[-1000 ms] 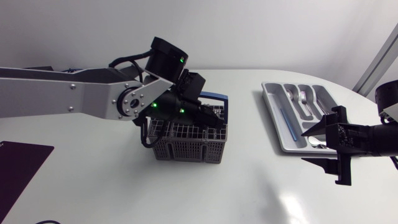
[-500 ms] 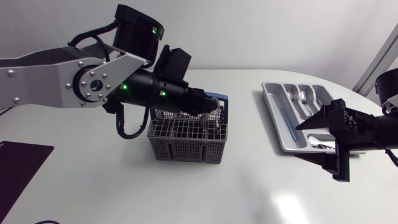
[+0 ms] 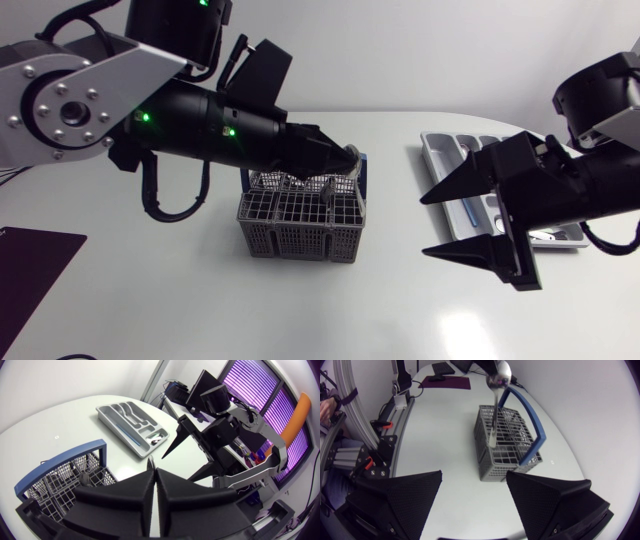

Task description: Transfer all utensils from the basket to the drawer tray.

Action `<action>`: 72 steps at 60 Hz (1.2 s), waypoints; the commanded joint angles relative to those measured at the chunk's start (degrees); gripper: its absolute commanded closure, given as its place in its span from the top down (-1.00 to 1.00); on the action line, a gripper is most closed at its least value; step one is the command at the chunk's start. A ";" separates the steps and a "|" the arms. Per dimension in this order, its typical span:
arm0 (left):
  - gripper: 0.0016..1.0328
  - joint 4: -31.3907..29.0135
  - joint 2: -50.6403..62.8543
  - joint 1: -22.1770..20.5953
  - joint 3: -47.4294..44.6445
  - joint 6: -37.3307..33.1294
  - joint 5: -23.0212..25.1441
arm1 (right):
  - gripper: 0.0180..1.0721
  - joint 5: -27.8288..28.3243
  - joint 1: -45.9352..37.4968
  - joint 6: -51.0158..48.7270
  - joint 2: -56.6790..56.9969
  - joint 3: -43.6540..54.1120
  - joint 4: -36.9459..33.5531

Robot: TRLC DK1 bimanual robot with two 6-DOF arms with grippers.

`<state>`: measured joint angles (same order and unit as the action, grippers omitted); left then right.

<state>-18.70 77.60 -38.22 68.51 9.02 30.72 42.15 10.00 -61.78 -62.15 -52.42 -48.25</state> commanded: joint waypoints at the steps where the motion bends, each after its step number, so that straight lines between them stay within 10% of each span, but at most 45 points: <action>1: -0.92 -0.55 -0.52 -1.25 -0.04 0.21 1.10 | 0.76 1.27 3.10 4.83 -1.66 -1.54 -0.18; 18: -0.92 -1.60 -0.61 -4.41 -2.07 -2.07 3.47 | 0.50 6.28 8.19 8.96 -5.53 -2.77 2.37; 49: -0.92 -3.45 -1.75 -6.87 -3.30 -7.26 4.08 | -0.65 9.18 10.57 8.08 -7.02 -2.51 2.28; 72: -0.90 -3.45 -2.98 -7.05 -3.38 -7.26 4.17 | -0.89 9.53 10.30 7.55 -8.34 -3.12 0.44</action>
<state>-22.48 76.25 -44.88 66.26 2.74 34.30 51.22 20.16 -54.24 -69.73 -54.43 -46.30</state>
